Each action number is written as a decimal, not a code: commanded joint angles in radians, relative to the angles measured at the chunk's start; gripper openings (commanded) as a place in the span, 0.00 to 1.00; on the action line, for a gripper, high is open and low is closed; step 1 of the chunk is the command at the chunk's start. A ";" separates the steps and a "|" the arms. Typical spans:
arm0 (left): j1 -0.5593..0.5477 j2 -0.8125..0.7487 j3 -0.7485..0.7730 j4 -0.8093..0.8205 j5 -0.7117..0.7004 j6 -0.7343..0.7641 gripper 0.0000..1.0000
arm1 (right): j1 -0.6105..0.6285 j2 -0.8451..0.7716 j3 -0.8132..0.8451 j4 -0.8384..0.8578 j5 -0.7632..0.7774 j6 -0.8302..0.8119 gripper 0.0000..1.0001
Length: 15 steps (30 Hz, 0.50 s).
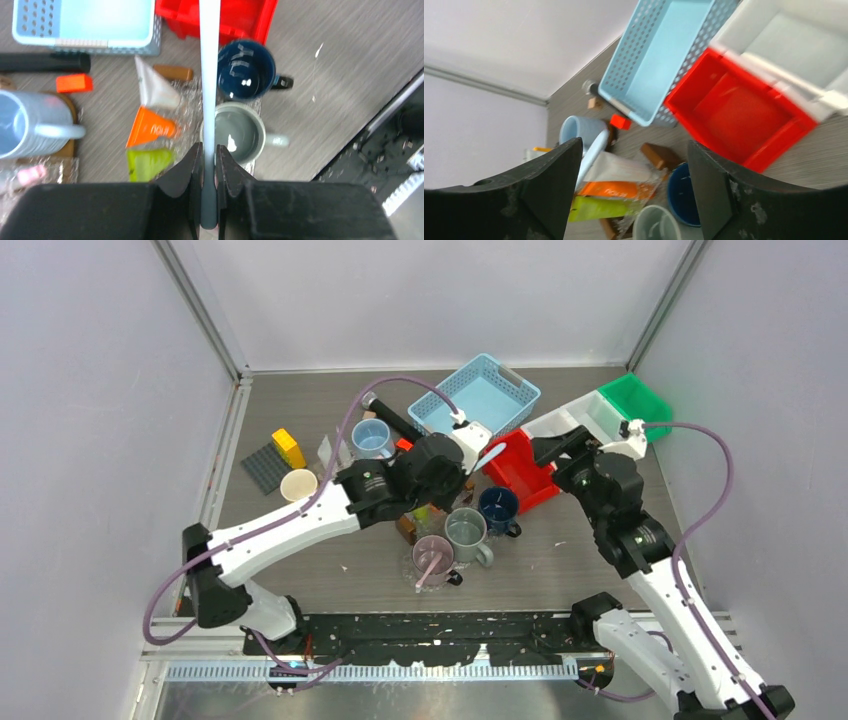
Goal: Prepare toiletry sets of a toothbrush and toothpaste on the tray
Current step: Place the toothbrush in the cup.
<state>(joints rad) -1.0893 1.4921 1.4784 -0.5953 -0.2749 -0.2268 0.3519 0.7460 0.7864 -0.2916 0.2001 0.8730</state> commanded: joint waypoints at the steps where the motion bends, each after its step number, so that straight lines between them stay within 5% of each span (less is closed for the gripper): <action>1: -0.001 -0.073 0.065 -0.306 0.048 0.046 0.00 | 0.004 -0.072 0.050 -0.102 0.234 -0.198 0.84; 15: -0.001 0.047 0.170 -0.624 0.250 0.007 0.02 | 0.004 -0.118 -0.011 -0.148 0.369 -0.262 0.84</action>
<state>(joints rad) -1.0893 1.4868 1.5864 -1.1145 -0.1047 -0.2050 0.3515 0.6216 0.7921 -0.4431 0.5137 0.6361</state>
